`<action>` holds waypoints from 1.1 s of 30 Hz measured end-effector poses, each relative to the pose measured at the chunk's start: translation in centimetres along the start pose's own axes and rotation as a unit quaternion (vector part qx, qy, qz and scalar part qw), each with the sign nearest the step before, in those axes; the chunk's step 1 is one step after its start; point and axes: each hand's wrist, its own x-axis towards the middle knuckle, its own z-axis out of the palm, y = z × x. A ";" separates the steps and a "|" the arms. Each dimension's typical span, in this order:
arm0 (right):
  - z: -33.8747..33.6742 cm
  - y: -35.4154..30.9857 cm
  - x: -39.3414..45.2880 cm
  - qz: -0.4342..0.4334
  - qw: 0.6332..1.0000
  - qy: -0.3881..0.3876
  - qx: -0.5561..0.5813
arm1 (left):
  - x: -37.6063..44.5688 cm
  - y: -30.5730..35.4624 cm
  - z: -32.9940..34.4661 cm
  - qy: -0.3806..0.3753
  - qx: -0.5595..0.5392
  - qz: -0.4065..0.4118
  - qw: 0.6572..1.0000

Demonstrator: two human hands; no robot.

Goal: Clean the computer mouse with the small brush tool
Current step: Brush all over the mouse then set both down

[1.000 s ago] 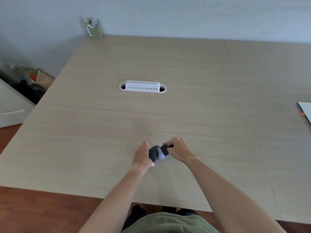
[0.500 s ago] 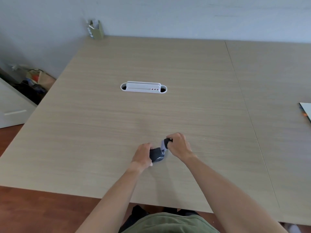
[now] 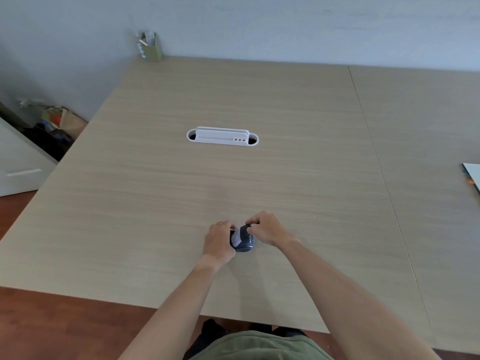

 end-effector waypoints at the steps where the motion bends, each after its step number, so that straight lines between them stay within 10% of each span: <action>1: 0.3 0.1 0.0 -0.001 1.000 0.011 -0.017 | -0.3 0.3 0.4 0.012 -0.003 -0.030 0.999; 6: 0.3 0.0 -0.3 0.015 0.989 0.131 -0.072 | -1.0 2.1 2.5 0.052 -0.060 -0.159 0.984; 10: 0.4 -0.4 -0.3 -0.029 0.998 0.057 -0.002 | -0.5 2.1 3.1 0.052 -0.068 -0.173 0.981; 33: 0.2 0.1 0.7 -0.021 0.999 0.016 -0.033 | 0.8 0.7 1.8 -0.035 -0.089 -0.038 0.995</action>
